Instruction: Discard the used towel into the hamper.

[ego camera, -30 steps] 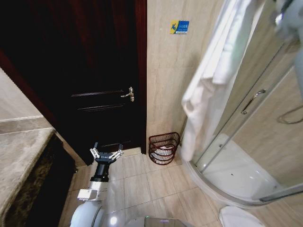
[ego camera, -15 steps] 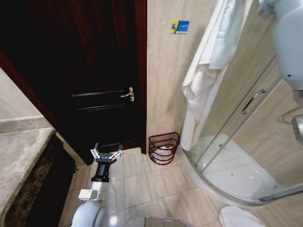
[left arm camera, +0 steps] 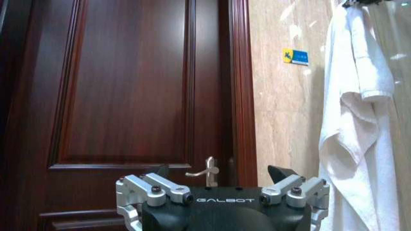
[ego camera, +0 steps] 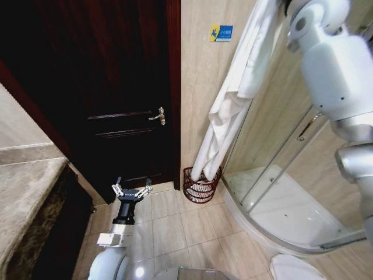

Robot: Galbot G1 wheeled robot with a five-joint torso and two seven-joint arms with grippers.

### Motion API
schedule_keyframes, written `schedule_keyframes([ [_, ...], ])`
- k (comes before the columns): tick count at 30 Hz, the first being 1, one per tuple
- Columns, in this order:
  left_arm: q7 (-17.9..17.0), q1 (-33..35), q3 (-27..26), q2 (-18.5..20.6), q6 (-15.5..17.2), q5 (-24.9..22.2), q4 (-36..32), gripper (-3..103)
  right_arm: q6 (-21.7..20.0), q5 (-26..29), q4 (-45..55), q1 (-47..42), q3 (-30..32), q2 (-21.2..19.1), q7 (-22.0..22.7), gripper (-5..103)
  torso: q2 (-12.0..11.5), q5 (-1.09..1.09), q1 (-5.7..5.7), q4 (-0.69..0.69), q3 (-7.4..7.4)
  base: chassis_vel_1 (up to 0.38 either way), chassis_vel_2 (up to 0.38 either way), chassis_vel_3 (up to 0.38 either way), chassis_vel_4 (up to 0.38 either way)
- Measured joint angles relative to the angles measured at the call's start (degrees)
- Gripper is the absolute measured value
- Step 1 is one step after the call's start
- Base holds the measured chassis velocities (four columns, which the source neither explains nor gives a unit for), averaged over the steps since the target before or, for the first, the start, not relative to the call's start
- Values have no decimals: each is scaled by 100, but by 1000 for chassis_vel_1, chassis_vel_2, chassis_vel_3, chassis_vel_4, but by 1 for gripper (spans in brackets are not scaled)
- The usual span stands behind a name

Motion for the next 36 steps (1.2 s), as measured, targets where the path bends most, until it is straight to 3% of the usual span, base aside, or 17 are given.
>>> schedule_keyframes([
  [15,5,-37,30,8,-16,-2,49,100,31,-105,292,-521,36,37,96,2,-160,2,-80,-1,-77,0,0,0,0],
  [36,3,14,48,21,-18,27,6,100,47,-92,312,-629,-15,-51,114,2,-896,2,-410,-1,-483,0,0,0,0],
])
